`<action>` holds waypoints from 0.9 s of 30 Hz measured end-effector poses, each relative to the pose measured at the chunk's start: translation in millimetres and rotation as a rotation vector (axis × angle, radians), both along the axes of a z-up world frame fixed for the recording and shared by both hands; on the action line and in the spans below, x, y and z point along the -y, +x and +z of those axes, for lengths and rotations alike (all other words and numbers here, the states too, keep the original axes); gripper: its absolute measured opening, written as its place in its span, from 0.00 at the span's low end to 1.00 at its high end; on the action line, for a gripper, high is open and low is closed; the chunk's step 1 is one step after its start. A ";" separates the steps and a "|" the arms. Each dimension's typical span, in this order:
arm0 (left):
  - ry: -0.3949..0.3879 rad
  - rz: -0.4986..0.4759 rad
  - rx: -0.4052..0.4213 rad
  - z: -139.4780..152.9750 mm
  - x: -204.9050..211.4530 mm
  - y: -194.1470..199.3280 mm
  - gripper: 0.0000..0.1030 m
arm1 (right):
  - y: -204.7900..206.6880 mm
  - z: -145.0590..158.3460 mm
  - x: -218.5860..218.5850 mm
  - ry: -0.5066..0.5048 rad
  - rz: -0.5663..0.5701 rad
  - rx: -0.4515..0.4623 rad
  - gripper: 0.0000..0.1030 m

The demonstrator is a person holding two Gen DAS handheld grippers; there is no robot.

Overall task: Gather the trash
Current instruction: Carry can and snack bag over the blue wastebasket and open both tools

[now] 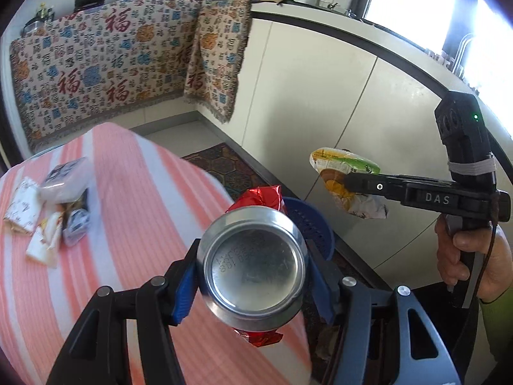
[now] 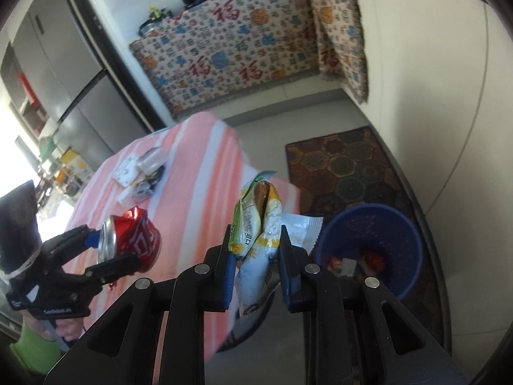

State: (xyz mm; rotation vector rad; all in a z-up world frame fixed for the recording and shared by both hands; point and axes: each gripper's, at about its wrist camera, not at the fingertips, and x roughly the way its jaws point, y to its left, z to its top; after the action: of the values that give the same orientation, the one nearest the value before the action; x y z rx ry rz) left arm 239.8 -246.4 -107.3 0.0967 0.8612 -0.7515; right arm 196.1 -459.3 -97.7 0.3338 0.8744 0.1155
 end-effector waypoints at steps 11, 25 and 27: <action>0.035 -0.098 -0.066 -48.4 142.3 48.0 0.60 | 24.5 -57.1 104.8 -0.005 -0.165 -0.100 0.22; 0.159 -0.139 -0.086 -132.4 238.7 80.8 0.66 | 42.7 -117.0 162.7 0.073 -0.238 -0.125 0.41; 0.173 -0.113 -0.097 -140.4 245.2 88.9 0.67 | 40.7 -113.2 166.1 0.057 -0.252 -0.117 0.43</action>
State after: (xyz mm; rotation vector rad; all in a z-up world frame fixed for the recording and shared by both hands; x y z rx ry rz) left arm 328.7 -491.6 -247.8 0.2660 1.0192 -0.7916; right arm 236.9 -625.4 -210.9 0.5056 0.9382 -0.1139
